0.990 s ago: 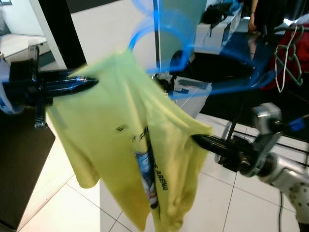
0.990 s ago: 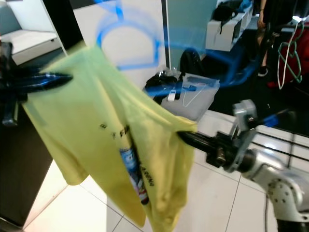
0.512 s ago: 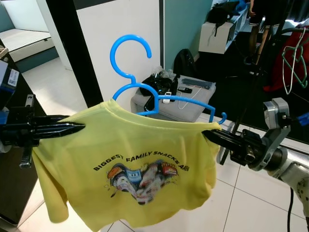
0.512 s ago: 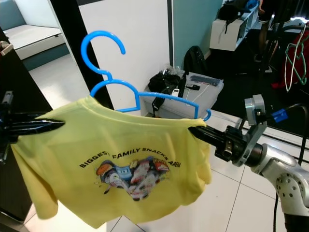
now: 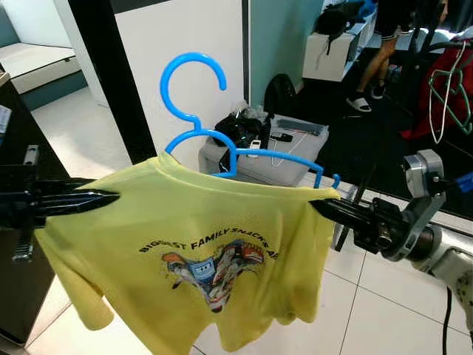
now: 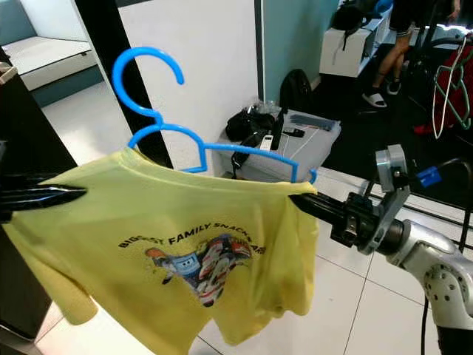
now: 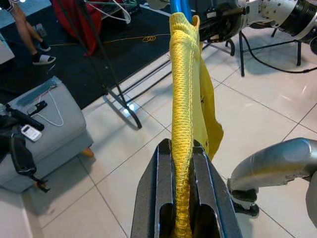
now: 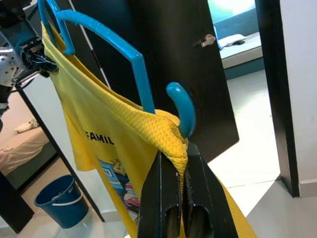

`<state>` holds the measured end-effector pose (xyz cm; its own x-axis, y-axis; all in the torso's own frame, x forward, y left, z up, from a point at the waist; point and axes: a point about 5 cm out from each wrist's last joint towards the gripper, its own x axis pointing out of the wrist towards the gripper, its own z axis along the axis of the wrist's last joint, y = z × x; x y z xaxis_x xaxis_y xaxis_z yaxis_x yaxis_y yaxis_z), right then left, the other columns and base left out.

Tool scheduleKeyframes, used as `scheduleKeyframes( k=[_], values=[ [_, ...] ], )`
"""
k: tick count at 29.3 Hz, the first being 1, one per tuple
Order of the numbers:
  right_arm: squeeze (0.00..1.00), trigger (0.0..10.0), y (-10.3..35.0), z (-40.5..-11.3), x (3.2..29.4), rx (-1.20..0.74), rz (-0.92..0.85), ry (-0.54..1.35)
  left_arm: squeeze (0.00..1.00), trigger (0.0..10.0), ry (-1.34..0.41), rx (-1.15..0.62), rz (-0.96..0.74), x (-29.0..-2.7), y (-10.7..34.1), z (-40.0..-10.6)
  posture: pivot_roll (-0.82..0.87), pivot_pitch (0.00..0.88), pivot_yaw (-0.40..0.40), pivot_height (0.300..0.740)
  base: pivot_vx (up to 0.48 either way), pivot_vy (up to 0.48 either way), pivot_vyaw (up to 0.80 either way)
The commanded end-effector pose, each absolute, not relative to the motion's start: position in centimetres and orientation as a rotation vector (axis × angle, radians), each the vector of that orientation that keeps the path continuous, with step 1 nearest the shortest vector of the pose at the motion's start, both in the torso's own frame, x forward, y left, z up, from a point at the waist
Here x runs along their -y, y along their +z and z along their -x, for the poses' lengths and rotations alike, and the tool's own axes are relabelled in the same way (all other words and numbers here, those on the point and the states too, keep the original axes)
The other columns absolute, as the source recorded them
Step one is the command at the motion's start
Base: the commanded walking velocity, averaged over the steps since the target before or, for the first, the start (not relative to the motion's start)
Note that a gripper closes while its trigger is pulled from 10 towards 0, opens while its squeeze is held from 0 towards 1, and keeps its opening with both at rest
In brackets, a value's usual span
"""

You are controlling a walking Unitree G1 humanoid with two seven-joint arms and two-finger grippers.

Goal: Hang hanger

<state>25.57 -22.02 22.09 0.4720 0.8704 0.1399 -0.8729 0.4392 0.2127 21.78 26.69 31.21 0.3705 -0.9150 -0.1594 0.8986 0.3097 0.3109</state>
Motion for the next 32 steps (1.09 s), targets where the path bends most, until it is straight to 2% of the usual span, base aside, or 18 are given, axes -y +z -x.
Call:
scheduleKeyframes(
  k=[1, 5, 6, 13, 18, 23, 27, 28, 32],
  values=[
    [0.00, 0.0, 22.6, -25.6, 22.7, 0.031, -0.252, 1.058, 0.00, 10.0, -1.186, 0.023, -0.413, -27.4, 31.8, -21.4, -0.05, 0.000, 0.061, 0.740, 0.000, 0.000, 0.00],
    [0.00, 0.0, 22.6, -25.6, 22.8, 0.029, -0.249, 1.054, 0.00, 10.0, -1.205, -0.021, -0.431, -27.7, 31.7, -21.2, -0.05, 0.000, 0.061, 0.740, 0.000, 0.000, 0.00],
    [0.00, 0.0, 22.6, -25.6, 22.9, 0.026, -0.247, 1.056, 0.00, 10.0, -1.232, -0.082, -0.458, -27.9, 31.4, -20.9, -0.05, 0.000, 0.060, 0.740, 0.000, 0.000, 0.00],
    [0.00, 0.0, 22.5, -25.5, 22.8, 0.021, -0.246, 1.061, 0.00, 10.0, -1.245, -0.133, -0.493, -28.0, 31.2, -20.7, -0.05, 0.000, 0.059, 0.740, 0.000, 0.000, 0.00],
    [0.00, 0.0, 22.4, -25.5, 22.4, 0.010, -0.248, 1.078, 0.00, 10.0, -1.236, -0.215, -0.590, -27.8, 30.6, -20.9, -0.05, 0.000, 0.058, 0.740, 0.000, 0.000, 0.00],
    [0.00, 0.0, 21.9, -25.5, 21.2, -0.028, -0.236, 1.140, 0.00, 10.0, -1.219, -0.230, -0.774, -25.9, 29.6, -22.6, -0.05, 0.000, 0.053, 0.740, 0.000, 0.000, 0.00],
    [0.00, 0.0, 21.8, -25.6, 20.7, -0.036, -0.234, 1.162, 0.00, 10.0, -1.210, -0.213, -0.788, -25.2, 29.4, -23.2, -0.05, 0.000, 0.053, 0.740, 0.000, 0.000, 0.00],
    [0.00, 0.0, 21.6, -25.6, 19.7, -0.052, -0.216, 1.202, 0.00, 10.0, -1.170, -0.184, -0.804, -24.0, 28.8, -24.4, -0.05, 0.000, 0.054, 0.740, 0.000, 0.000, 0.00],
    [0.00, 0.0, 21.5, -25.8, 19.1, -0.058, -0.204, 1.224, 0.00, 10.0, -1.098, -0.163, -0.796, -22.9, 27.7, -26.0, -0.05, 0.000, 0.051, 0.740, 0.000, 0.000, 0.00]
  ],
)
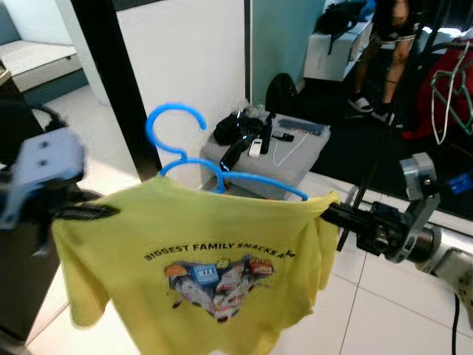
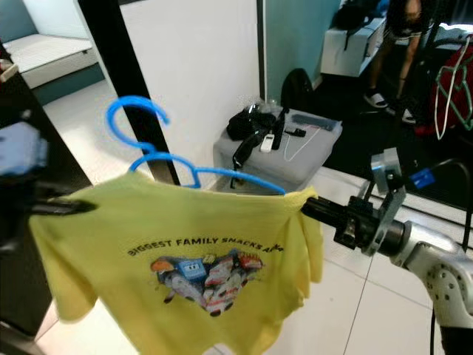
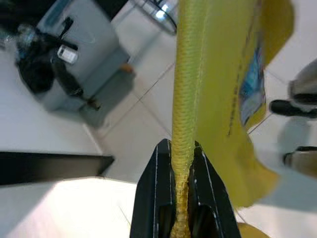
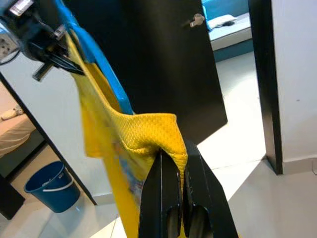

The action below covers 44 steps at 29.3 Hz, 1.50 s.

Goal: Hang hanger

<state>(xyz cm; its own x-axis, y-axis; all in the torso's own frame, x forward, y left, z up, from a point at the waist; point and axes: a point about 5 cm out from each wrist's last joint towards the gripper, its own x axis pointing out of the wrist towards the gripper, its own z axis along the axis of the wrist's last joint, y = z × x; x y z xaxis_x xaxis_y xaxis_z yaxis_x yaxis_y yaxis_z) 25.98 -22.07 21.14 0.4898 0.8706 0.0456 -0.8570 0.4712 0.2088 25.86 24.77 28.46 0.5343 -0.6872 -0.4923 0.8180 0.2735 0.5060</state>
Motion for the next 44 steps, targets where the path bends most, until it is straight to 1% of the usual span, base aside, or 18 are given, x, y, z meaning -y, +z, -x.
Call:
scheduleKeyframes(
  k=[1, 8, 15, 17, 18, 21, 22, 23, 24, 25, 26, 28, 37, 38, 41, 42, 43, 44],
  values=[
    [0.00, 0.0, 21.5, -25.8, 19.1, -0.058, -0.204, 1.224, 0.00, 10.0, -1.098, -0.163, -0.796, -22.9, 27.7, -26.0, -0.05, 0.000, 0.051, 0.740, 0.000, 0.000, 0.00],
    [0.00, 0.0, 21.5, -25.8, 18.8, -0.065, -0.196, 1.236, 0.00, 10.0, -1.039, -0.158, -0.797, -22.8, 26.8, -26.9, -0.06, 0.000, 0.045, 0.740, 0.000, 0.000, 0.00],
    [0.00, 0.0, 21.4, -25.6, 19.1, -0.077, -0.185, 1.230, 0.00, 10.0, -0.988, -0.185, -0.856, -23.9, 26.3, -27.1, -0.06, 0.000, 0.046, 0.740, 0.000, 0.000, 0.00],
    [0.00, 0.0, 21.4, -25.6, 19.3, -0.081, -0.180, 1.220, 0.00, 10.0, -0.949, -0.213, -0.898, -25.0, 26.3, -27.1, -0.06, 0.000, 0.051, 0.740, 0.000, 0.000, 0.00],
    [0.00, 0.0, 21.4, -25.6, 19.8, -0.084, -0.174, 1.203, 0.00, 10.0, -0.898, -0.257, -0.946, -26.5, 26.4, -27.1, -0.06, 0.000, 0.051, 0.740, 0.000, 0.000, 0.00],
    [0.00, 0.0, 21.4, -25.6, 19.8, -0.084, -0.174, 1.203, 0.00, 10.0, -0.898, -0.257, -0.946, -26.5, 26.4, -27.1, -0.06, 0.000, 0.051, 0.740, 0.000, 0.000, 0.00],
    [0.00, 0.0, 21.5, -25.5, 20.2, -0.087, -0.167, 1.187, 0.00, 10.0, -0.845, -0.306, -0.990, -28.1, 26.5, -27.0, -0.06, 0.000, 0.055, 0.740, 0.000, 0.000, 0.00],
    [0.00, 0.0, 21.5, -25.5, 20.2, -0.087, -0.167, 1.187, 0.00, 10.0, -0.845, -0.306, -0.990, -28.1, 26.5, -27.0, -0.06, 0.000, 0.055, 0.740, 0.000, 0.000, 0.00],
    [0.00, 0.0, 21.5, -25.5, 20.7, -0.090, -0.160, 1.171, 0.00, 10.0, -0.791, -0.363, -1.048, -29.7, 26.6, -26.8, -0.06, 0.000, 0.055, 0.740, 0.000, 0.000, 0.00],
    [0.00, 0.0, 21.5, -25.5, 20.7, -0.090, -0.160, 1.171, 0.00, 10.0, -0.791, -0.363, -1.048, -29.7, 26.6, -26.8, -0.06, 0.000, 0.055, 0.740, 0.000, 0.000, 0.00],
    [0.00, 0.0, 21.5, -25.5, 21.1, -0.092, -0.153, 1.157, 0.00, 10.0, -0.761, -0.410, -1.092, -31.0, 26.6, -26.5, -0.06, 0.000, 0.058, 0.740, 0.000, 0.000, 0.00],
    [0.00, 0.0, 21.6, -25.5, 21.5, -0.094, -0.143, 1.143, 0.00, 10.0, -0.745, -0.450, -1.128, -32.1, 26.7, -26.2, -0.05, 0.000, 0.057, 0.740, 0.000, 0.000, 0.00],
    [0.00, 0.0, 21.7, -25.6, 21.5, -0.095, -0.136, 1.141, 0.00, 10.0, -0.751, -0.429, -1.146, -31.9, 26.7, -26.2, -0.06, 0.000, 0.054, 0.740, 0.000, 0.000, 0.00],
    [0.00, 0.0, 21.6, -25.6, 21.3, -0.102, -0.130, 1.148, 0.00, 10.0, -0.777, -0.378, -1.128, -30.9, 26.5, -26.5, -0.06, 0.000, 0.053, 0.740, 0.000, 0.000, 0.00],
    [0.00, 0.0, 21.5, -25.6, 21.1, -0.106, -0.126, 1.153, 0.00, 10.0, -0.796, -0.341, -1.115, -30.1, 26.5, -26.6, -0.05, 0.000, 0.052, 0.740, 0.000, 0.000, 0.00],
    [0.00, 0.0, 21.3, -25.6, 20.6, -0.115, -0.118, 1.168, 0.00, 10.0, -0.811, -0.258, -1.076, -28.3, 26.4, -27.3, -0.06, 0.000, 0.051, 0.740, 0.000, 0.000, 0.00],
    [0.00, 0.0, 21.3, -25.6, 20.6, -0.115, -0.118, 1.168, 0.00, 10.0, -0.811, -0.258, -1.076, -28.3, 26.4, -27.3, -0.06, 0.000, 0.051, 0.740, 0.000, 0.000, 0.00],
    [0.00, 0.0, 21.1, -25.6, 20.1, -0.121, -0.112, 1.181, 0.00, 10.0, -0.816, -0.193, -1.039, -26.8, 26.3, -27.9, -0.06, 0.000, 0.051, 0.740, 0.000, 0.000, 0.00]
  ],
)
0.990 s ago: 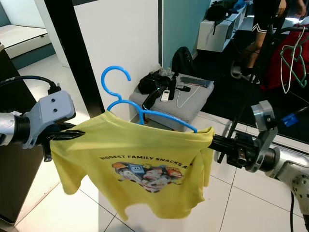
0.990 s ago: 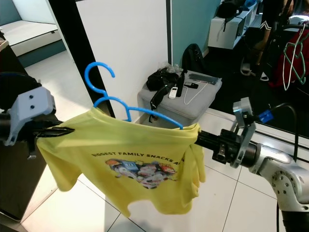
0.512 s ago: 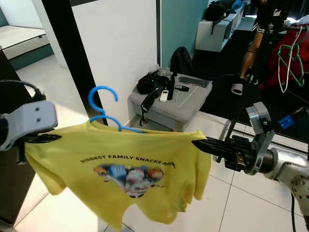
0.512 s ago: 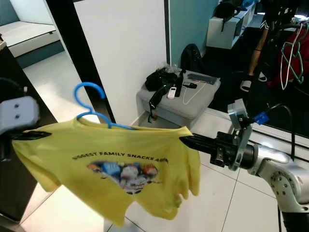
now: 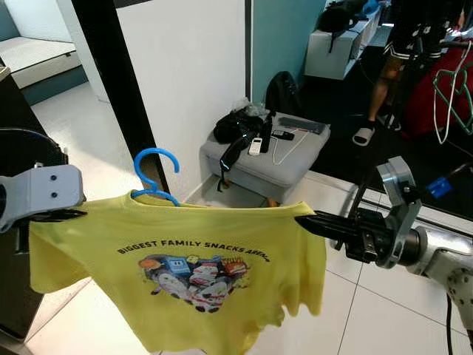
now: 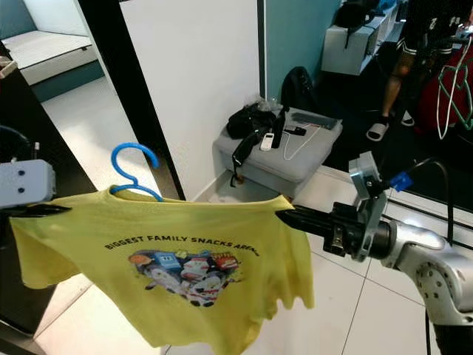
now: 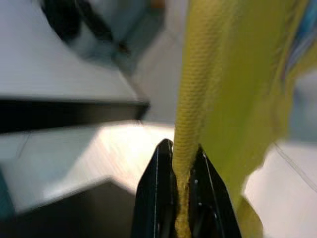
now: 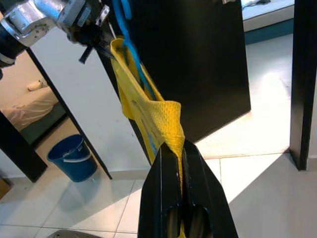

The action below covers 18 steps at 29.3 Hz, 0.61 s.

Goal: Hang hanger

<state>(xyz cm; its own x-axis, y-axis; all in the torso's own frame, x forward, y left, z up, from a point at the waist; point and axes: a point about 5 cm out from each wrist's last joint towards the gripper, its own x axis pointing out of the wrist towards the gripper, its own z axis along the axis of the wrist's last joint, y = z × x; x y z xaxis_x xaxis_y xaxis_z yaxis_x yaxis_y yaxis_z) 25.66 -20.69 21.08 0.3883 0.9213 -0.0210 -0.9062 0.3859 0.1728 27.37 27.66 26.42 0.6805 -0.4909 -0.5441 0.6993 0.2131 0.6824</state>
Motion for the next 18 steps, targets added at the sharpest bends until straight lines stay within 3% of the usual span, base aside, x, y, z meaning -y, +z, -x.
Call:
scheduleKeyframes(
  k=[1, 3, 18],
  values=[
    [0.00, 0.0, 21.1, -25.6, 20.1, -0.121, -0.112, 1.181, 0.00, 10.0, -0.816, -0.193, -1.039, -26.8, 26.3, -27.9, -0.06, 0.000, 0.051, 0.740, 0.000, 0.000, 0.00],
    [0.00, 0.0, 20.8, -25.6, 19.4, -0.127, -0.108, 1.199, 0.00, 10.0, -0.810, -0.098, -0.984, -24.6, 25.8, -28.9, -0.06, 0.000, 0.051, 0.740, 0.000, 0.000, 0.00],
    [0.00, 0.0, 19.8, -25.4, 18.7, -0.160, -0.100, 1.209, 0.00, 10.0, -0.798, 0.006, -0.884, -22.6, 24.6, -29.2, -0.06, 0.000, 0.053, 0.740, 0.000, 0.000, 0.00]
  ],
)
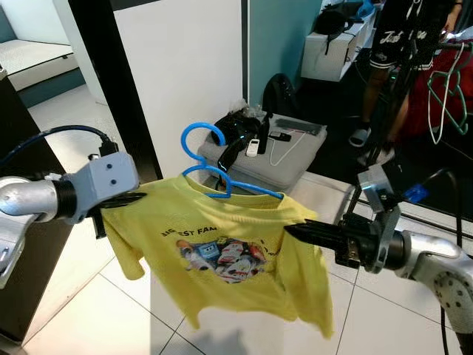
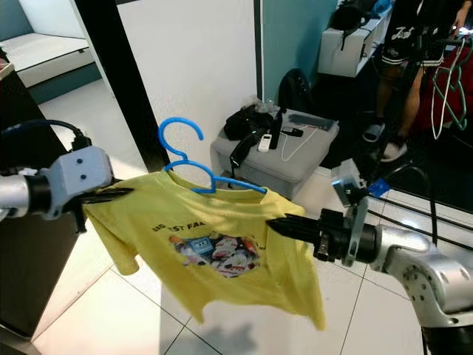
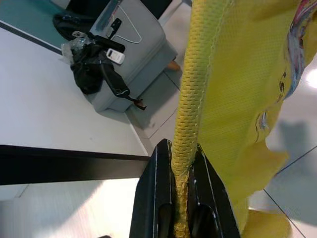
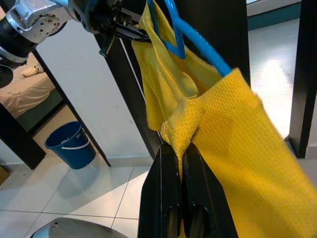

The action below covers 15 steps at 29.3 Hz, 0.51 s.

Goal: Hang hanger

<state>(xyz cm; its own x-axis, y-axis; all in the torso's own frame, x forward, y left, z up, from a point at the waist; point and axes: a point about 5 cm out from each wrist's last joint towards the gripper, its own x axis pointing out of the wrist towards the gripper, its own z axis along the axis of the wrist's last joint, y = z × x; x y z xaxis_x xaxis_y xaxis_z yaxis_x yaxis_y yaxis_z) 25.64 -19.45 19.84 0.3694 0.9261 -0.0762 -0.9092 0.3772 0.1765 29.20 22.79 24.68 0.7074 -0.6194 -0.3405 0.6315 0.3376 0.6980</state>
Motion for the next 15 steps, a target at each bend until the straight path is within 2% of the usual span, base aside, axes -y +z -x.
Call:
scheduleKeyframes(
  k=[1, 5, 15],
  values=[
    [0.00, 0.0, 19.8, -25.4, 18.7, -0.160, -0.100, 1.209, 0.00, 10.0, -0.798, 0.006, -0.884, -22.6, 24.6, -29.2, -0.06, 0.000, 0.053, 0.740, 0.000, 0.000, 0.00],
    [0.00, 0.0, 19.6, -25.5, 18.3, -0.161, -0.098, 1.221, 0.00, 10.0, -0.806, 0.034, -0.861, -21.5, 24.6, -29.0, -0.06, 0.000, 0.053, 0.740, 0.000, 0.000, 0.00],
    [0.00, 0.0, 19.1, -25.0, 17.3, -0.176, -0.111, 1.261, 0.00, 10.0, -0.756, 0.065, -0.841, -21.2, 24.9, -29.7, -0.06, 0.000, 0.052, 0.740, 0.000, 0.000, 0.00]
  ],
)
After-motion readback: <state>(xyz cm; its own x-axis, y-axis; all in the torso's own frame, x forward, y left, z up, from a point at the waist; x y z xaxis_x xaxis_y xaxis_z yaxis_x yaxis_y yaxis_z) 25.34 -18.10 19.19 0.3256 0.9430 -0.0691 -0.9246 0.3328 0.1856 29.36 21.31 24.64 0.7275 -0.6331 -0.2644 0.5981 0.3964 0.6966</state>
